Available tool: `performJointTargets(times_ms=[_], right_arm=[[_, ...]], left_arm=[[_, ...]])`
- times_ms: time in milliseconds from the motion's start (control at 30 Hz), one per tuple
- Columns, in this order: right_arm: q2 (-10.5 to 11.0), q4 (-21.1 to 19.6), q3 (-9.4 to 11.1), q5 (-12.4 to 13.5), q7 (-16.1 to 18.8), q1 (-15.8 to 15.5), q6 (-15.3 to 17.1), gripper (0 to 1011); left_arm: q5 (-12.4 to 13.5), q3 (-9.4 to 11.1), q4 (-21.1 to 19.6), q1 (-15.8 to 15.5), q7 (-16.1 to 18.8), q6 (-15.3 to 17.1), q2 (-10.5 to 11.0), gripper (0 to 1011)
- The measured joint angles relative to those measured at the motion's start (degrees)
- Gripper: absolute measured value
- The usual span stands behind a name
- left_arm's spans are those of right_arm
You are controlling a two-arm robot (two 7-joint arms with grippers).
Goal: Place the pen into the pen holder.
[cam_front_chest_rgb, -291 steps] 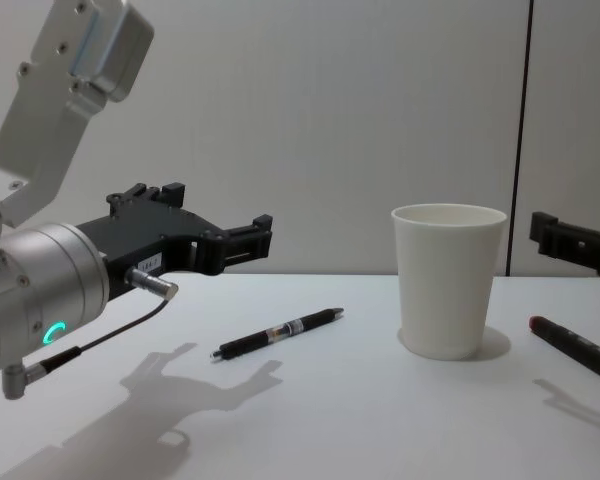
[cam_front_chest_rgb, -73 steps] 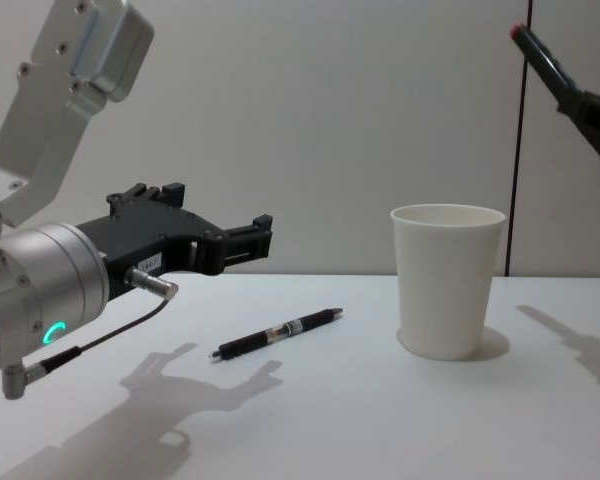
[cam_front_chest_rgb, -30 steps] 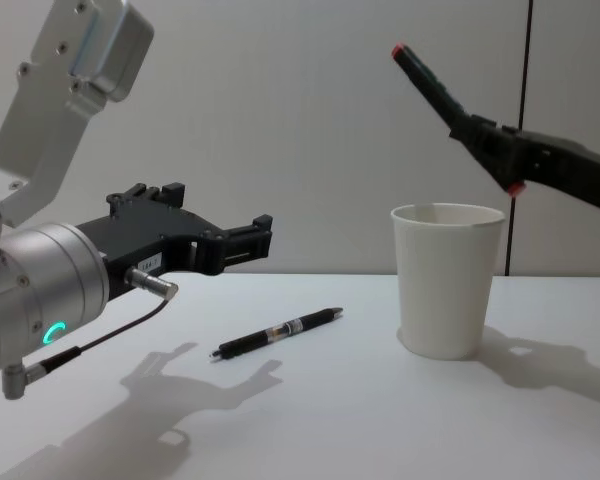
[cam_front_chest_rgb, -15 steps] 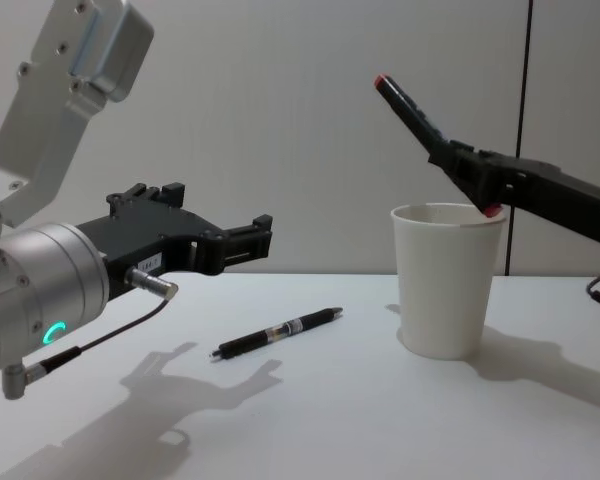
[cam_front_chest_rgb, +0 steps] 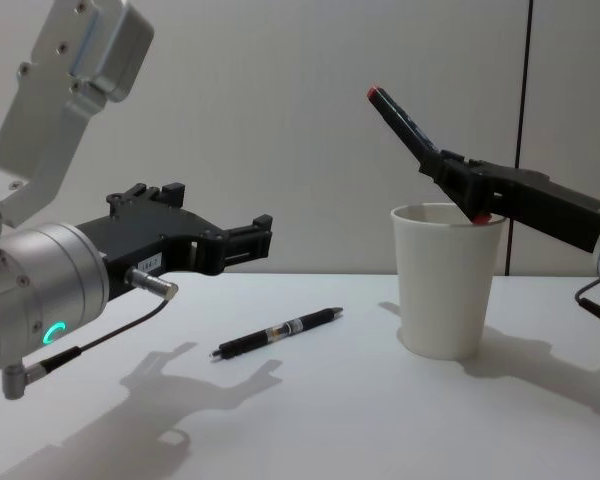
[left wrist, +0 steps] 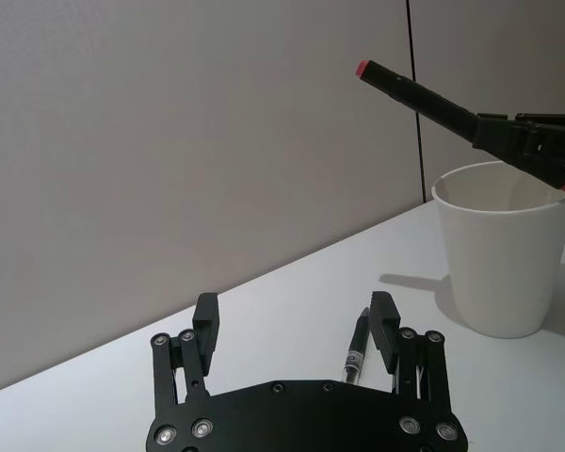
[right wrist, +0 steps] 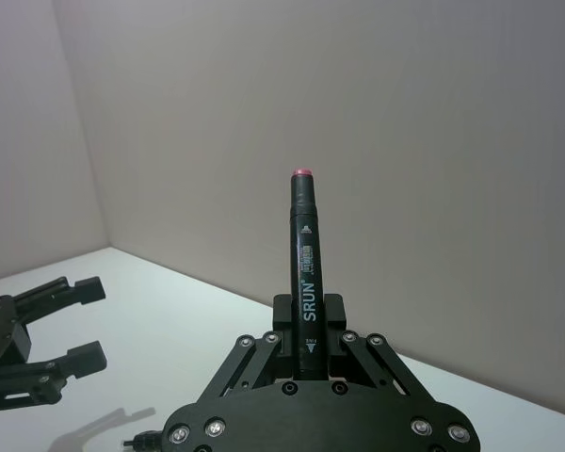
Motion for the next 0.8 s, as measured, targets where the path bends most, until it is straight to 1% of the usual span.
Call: performJointTargets(times_ms=[300,500,633,700,733,767,800], right_arm=[[0.28,-0.81,-0.37,-0.40,-2.01,-0.75,0.30,188],[0.43,-1.10,-0.54,-0.57,-2.71,-1.00,0.51,188],[0.53,-1.24,-0.62,-0.63,-3.11,-1.14,0.60,262],[0.55,-1.30,-0.65,-0.64,-3.18,-1.17,0.62,340],[0.56,-1.31,-0.66,-0.65,-3.22,-1.19,0.64,358],[0.58,-1.35,-0.68,-0.67,-3.30,-1.23,0.66,418],[0.59,-1.36,-0.69,-0.67,-3.33,-1.25,0.67,444]], left_arm=[[0.00,0.00,0.00,0.00,0.00,0.00,0.00,1003],[0.00,0.00,0.00,0.00,0.00,0.00,0.00,1003],[0.00,0.00,0.00,0.00,0.00,0.00,0.00,1003],[0.00,0.00,0.00,0.00,0.00,0.00,0.00,1003],[0.00,0.00,0.00,0.00,0.00,0.00,0.00,1003],[0.00,0.00,0.00,0.00,0.00,0.00,0.00,1003],[0.00,0.00,0.00,0.00,0.00,0.00,0.00,1003]])
